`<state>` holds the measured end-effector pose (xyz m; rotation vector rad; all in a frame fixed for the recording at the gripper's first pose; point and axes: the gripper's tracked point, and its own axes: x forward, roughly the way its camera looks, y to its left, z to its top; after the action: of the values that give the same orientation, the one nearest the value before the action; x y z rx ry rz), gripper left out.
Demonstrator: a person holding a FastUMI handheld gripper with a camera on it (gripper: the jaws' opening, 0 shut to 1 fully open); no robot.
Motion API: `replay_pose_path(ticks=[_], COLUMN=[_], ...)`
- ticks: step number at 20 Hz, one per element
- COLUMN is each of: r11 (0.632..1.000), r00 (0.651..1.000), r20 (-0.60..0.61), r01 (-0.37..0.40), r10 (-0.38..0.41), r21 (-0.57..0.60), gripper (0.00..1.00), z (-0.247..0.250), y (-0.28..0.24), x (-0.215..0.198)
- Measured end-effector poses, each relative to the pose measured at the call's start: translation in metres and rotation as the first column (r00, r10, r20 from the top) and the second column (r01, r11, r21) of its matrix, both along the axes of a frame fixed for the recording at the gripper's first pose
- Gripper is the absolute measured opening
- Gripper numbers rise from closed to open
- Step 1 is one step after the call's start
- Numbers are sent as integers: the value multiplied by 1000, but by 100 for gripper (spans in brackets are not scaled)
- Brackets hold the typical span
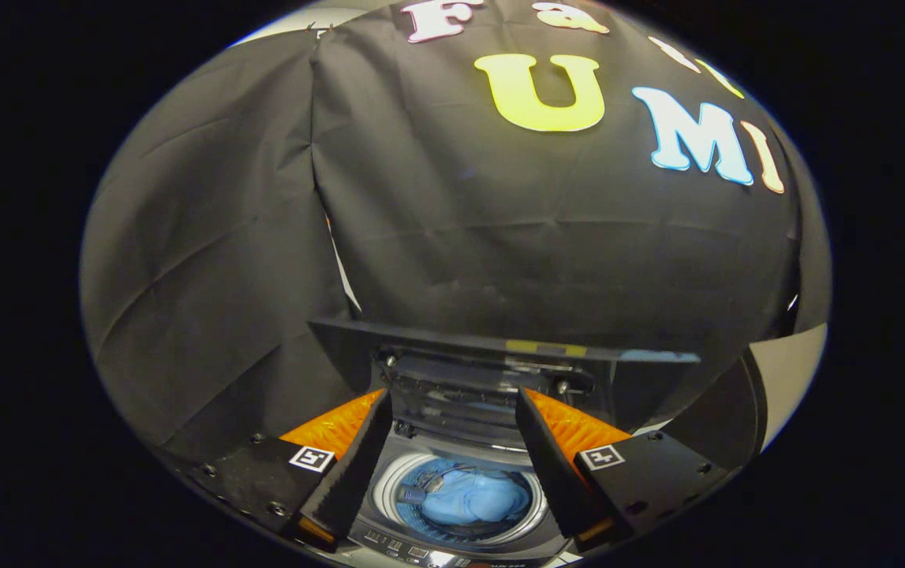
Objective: Put the clothes into the washing machine and then close the washing machine lid.
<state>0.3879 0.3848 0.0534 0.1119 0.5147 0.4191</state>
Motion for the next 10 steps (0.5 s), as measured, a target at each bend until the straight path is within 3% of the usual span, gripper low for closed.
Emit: replay_pose_path(ticks=[10], r11=[995], r00=[995], r20=[33], r01=[94], r10=[-95], r21=[30], gripper=[97], z=[36], y=[-8], x=[77])
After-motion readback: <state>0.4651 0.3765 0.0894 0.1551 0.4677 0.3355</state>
